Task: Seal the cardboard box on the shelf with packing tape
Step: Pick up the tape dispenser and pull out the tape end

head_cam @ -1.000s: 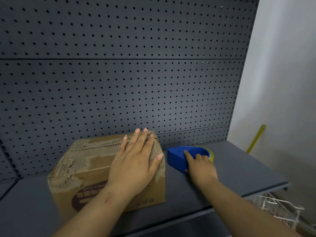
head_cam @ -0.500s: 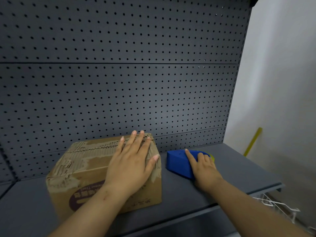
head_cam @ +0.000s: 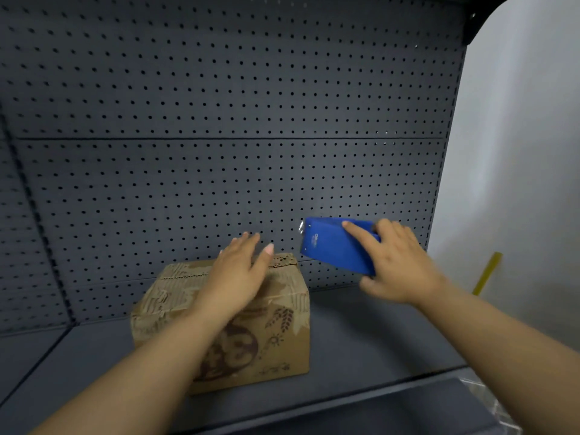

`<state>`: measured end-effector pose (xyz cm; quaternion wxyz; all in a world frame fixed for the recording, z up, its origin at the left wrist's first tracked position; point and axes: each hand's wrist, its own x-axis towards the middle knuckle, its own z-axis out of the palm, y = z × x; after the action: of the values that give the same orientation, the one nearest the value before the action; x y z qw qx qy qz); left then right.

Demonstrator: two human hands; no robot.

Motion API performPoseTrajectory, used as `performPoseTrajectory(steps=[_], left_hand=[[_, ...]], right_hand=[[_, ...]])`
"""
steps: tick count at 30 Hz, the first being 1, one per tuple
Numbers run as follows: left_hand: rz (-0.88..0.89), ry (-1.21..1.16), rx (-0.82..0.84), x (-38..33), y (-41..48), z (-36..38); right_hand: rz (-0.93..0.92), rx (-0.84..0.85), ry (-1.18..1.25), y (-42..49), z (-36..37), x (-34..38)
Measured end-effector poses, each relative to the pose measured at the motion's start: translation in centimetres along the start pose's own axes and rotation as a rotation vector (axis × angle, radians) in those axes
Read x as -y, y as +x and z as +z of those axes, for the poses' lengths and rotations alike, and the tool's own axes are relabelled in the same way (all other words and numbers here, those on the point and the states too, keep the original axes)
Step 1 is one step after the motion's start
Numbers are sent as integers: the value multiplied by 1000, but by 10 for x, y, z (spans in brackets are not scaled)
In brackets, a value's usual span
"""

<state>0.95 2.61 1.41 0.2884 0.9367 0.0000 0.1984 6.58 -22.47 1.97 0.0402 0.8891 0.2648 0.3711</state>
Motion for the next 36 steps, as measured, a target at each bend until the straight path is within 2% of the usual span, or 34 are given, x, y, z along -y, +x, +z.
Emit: performPoseTrajectory(steps=[6,9,11,17,25,31,36], left_hand=[[-277,-764,9,-5,7,-40],[-308,-1116,-12,1,4,-57],[-286,-1250,-2,5,0,-69],[-269,-1297,-65,27,-10,-96],[-288,-1242,-87,59,-11,-115],[-343,-1188,-215,79,-10,-123],[-308,-1159,-201,95,-1,-134]], right_hand=[[-149,-27,71,26,-55,36],[-169,-16,120,32,-70,57],[-175,10,144,37,-77,69],[-194,124,205,48,-89,100],[-162,128,146,67,-92,139],[-163,116,93,79,-90,165],[-140,133,63,87,-88,175]])
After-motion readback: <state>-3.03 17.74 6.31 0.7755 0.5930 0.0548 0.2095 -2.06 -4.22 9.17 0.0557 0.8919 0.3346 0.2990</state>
